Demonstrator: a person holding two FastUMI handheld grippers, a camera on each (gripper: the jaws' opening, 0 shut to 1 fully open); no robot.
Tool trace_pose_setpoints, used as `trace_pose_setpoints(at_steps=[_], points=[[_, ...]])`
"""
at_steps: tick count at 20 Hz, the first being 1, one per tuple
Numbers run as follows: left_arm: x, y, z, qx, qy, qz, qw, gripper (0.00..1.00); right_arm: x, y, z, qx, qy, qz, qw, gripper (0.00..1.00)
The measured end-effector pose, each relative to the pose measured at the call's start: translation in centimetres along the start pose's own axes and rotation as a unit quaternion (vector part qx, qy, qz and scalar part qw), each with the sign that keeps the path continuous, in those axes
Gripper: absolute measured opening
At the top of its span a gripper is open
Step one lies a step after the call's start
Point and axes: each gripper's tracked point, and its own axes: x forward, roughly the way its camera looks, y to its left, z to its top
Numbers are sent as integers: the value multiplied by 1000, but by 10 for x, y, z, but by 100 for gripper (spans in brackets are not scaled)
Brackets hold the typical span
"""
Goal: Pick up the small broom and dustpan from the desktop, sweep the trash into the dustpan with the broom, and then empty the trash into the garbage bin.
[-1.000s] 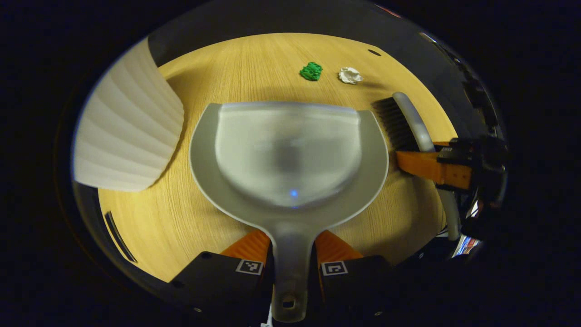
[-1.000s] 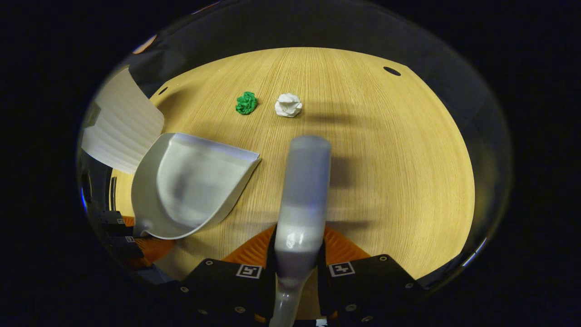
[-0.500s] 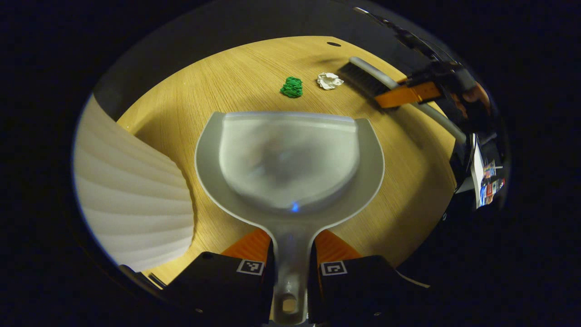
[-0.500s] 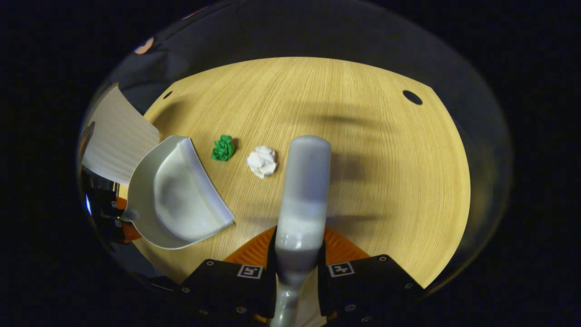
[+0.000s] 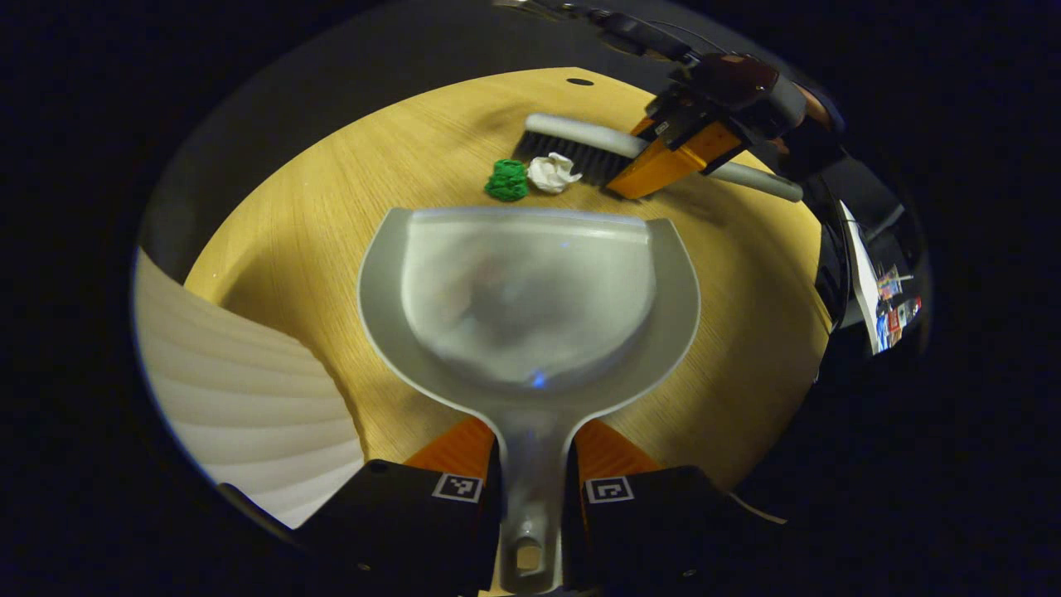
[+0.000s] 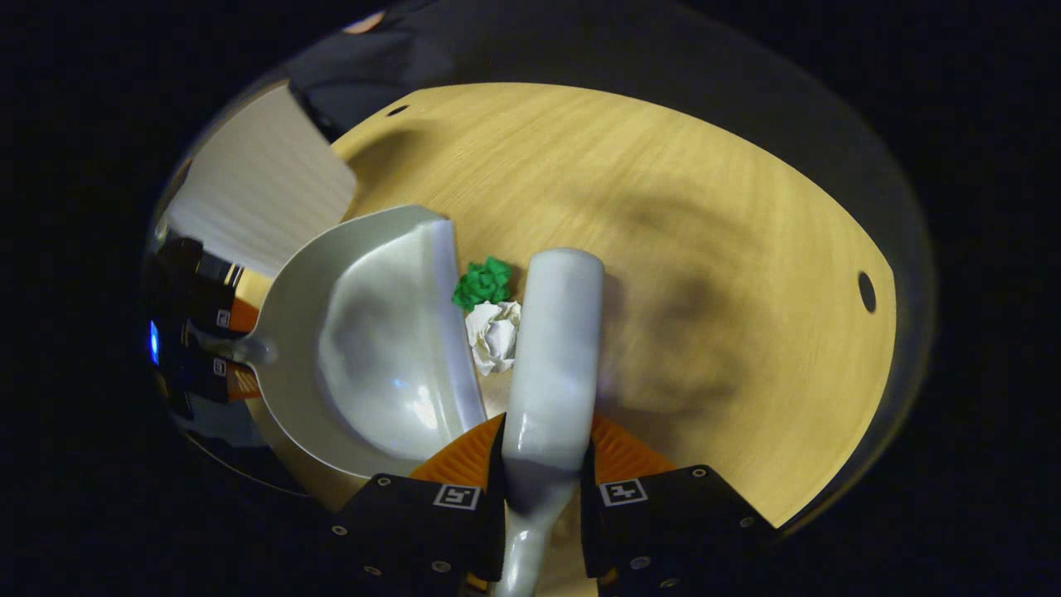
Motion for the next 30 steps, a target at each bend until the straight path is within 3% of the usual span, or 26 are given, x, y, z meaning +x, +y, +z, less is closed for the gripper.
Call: trace_pose_setpoints(at_steps=[6, 9, 12, 16, 21, 23, 26, 30], points=[[-6, 6, 5, 56, 2, 1, 998, 31, -2, 37, 29, -43, -7, 54, 998, 37], [-4, 5, 4, 42, -3, -4, 999, 31, -7, 55, 20, -77, 0, 73, 994, 37], [-1, 3, 7, 14, -14, -7, 1000, 31, -9, 59, 19, -68, -9, 60, 996, 38], [4, -6, 6, -50, -37, -5, 998, 29, -18, 36, 28, 37, -52, 31, 997, 38], [7, -26, 3, -126, -44, 12, 991, 31, -35, 2, 21, 150, -86, -21, 985, 38], [9, -33, 8, -157, -44, 32, 986, 31, -40, -11, 2, 203, -88, -50, 974, 37], [9, -43, 15, -211, -44, 50, 975, 31, -25, 11, -25, 276, -90, -61, 955, 37], [3, -52, 35, -233, -67, 68, 968, 31, -13, 25, -57, 341, -78, -69, 934, 38]])
